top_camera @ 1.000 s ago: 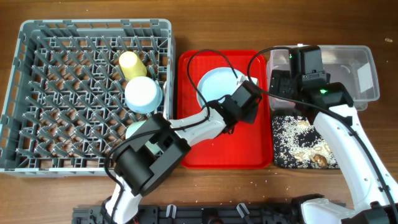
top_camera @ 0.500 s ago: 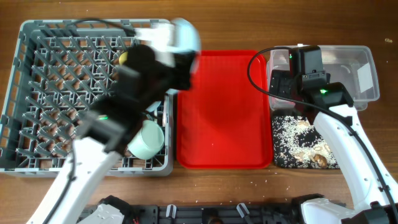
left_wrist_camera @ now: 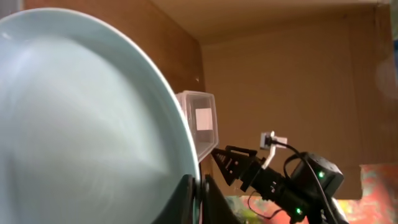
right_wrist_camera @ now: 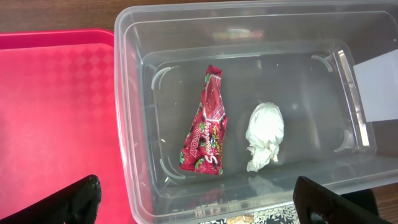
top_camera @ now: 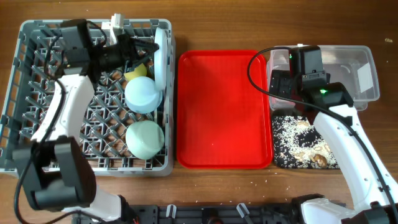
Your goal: Sort waste into correct bins and load items into the dishwasher rack
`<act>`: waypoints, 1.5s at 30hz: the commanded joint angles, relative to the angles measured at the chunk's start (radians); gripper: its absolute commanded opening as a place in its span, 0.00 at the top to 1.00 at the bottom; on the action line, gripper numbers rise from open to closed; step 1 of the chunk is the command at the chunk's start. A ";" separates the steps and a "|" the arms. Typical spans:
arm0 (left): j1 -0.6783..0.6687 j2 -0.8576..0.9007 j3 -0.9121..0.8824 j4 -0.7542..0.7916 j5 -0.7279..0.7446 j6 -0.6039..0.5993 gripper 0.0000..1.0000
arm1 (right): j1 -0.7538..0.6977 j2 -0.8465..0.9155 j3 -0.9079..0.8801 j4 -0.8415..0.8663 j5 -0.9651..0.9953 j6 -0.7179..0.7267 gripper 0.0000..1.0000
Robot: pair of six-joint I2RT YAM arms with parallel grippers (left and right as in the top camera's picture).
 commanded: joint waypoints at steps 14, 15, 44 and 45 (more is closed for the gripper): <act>0.114 -0.234 -0.002 0.184 -0.106 -0.122 0.00 | 0.001 0.000 0.015 0.003 -0.003 -0.008 0.00; 0.114 -0.256 -0.002 0.183 -0.105 -0.122 0.00 | 0.001 0.000 0.015 0.003 -0.003 -0.008 0.00; 0.114 -0.300 -0.002 0.180 -0.106 -0.122 0.00 | 0.001 -0.686 0.001 0.001 -0.003 -0.008 0.00; 0.114 -0.300 -0.002 0.181 -0.105 -0.122 0.00 | 0.001 -0.731 0.001 0.000 -0.003 -0.008 0.00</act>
